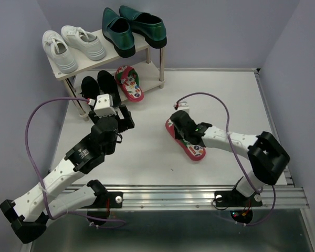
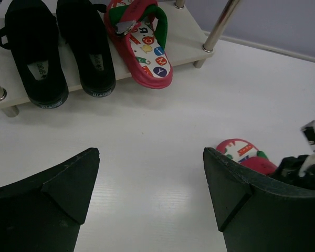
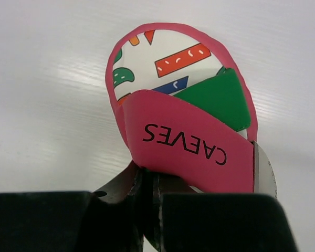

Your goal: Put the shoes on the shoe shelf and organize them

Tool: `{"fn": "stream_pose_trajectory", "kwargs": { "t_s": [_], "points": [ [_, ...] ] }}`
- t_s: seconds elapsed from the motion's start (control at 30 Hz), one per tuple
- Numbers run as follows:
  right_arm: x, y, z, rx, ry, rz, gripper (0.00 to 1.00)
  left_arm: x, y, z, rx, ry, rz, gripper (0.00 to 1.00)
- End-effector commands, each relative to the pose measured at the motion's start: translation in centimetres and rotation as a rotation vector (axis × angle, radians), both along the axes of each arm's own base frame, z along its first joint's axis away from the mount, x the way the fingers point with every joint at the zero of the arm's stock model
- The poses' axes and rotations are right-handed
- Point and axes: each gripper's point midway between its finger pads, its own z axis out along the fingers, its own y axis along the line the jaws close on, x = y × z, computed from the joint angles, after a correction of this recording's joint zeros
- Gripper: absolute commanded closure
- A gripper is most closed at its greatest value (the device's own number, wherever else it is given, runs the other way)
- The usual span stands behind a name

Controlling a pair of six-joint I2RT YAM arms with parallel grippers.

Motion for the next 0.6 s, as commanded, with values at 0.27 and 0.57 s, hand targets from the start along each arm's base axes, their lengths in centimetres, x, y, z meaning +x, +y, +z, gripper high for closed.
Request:
{"fn": "stream_pose_trajectory", "kwargs": {
  "t_s": [0.27, 0.57],
  "points": [
    [1.0, 8.1, 4.7, 0.029, -0.148, 0.156, 0.27, -0.5, 1.6, 2.4, -0.055, -0.047, 0.056, 0.09],
    [-0.4, 1.3, 5.5, 0.085, -0.163, 0.012, 0.01, 0.1, 0.7, 2.0, -0.051, -0.039, 0.041, 0.09]
  ]
}}
